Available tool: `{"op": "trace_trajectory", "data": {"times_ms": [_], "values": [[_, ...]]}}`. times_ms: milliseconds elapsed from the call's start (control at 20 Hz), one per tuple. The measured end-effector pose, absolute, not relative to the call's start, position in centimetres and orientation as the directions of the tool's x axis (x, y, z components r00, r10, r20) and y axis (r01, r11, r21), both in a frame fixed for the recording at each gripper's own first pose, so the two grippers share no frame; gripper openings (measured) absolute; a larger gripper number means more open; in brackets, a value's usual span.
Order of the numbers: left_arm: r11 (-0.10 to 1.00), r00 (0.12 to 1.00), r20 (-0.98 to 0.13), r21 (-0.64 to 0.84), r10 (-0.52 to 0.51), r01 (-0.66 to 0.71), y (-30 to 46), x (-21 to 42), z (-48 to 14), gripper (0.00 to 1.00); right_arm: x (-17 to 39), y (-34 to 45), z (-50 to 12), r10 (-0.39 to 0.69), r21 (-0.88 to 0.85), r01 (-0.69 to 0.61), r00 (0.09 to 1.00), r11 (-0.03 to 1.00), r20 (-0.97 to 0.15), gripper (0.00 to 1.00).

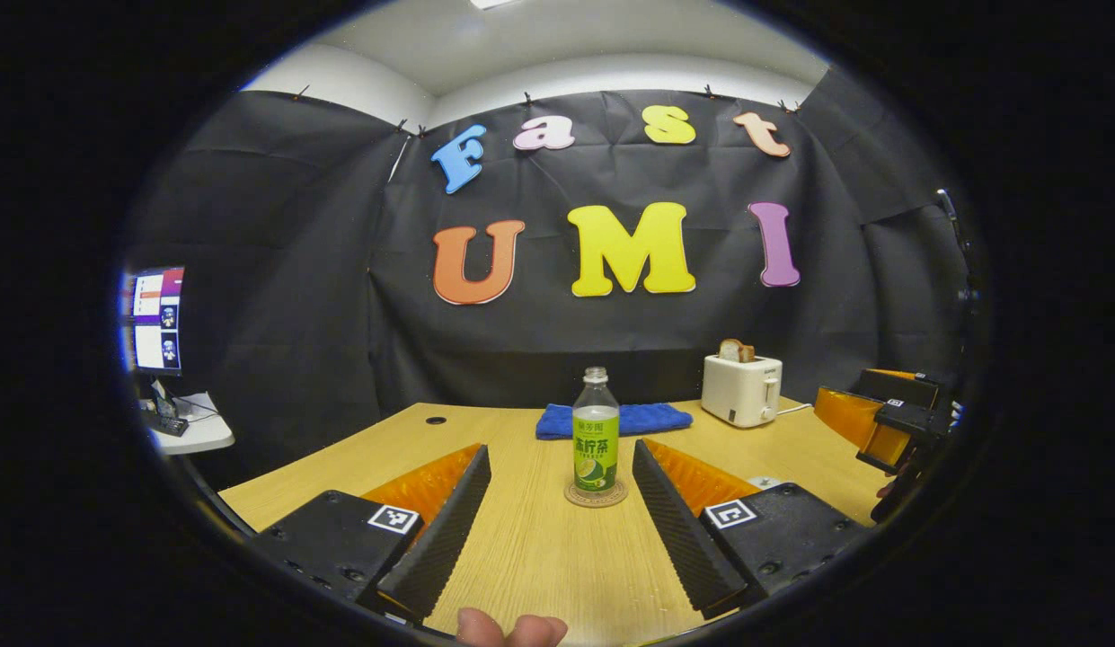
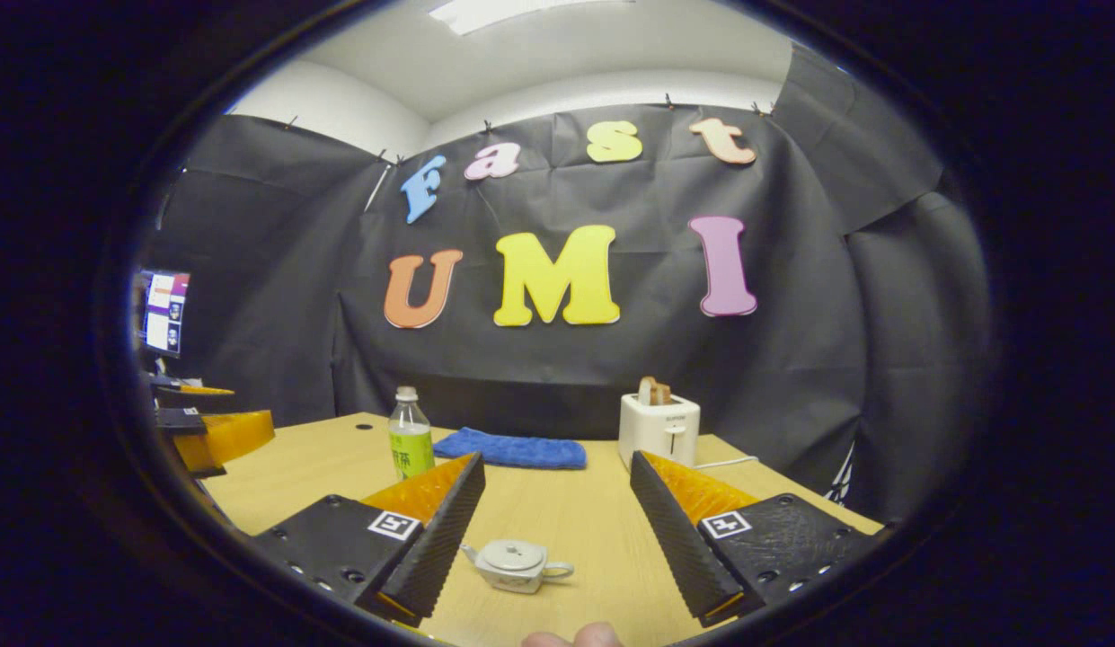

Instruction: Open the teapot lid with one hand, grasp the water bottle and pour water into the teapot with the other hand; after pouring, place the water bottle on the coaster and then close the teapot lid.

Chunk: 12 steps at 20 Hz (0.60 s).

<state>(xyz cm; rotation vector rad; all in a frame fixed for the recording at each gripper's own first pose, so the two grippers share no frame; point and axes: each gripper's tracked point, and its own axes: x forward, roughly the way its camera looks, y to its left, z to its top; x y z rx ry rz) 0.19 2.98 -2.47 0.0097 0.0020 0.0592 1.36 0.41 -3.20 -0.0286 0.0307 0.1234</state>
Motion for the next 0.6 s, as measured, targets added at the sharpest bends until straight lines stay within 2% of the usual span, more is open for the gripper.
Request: {"op": "trace_trajectory", "data": {"times_ms": [300,600], "values": [[0.999,1.0,-0.01,-0.036,0.022,-0.022,-1.1,-2.8,-2.1,0.99,-3.9,-1.5,-1.1,0.091,-0.02,-0.091,0.996,0.996,0.009,0.98],[0.999,0.999,0.005,-0.024,0.038,-0.038,-0.6,-3.5,-1.5,0.99,-4.7,-1.3,-0.9,0.08,-0.007,-0.08,0.997,0.997,0.007,0.98]]}}
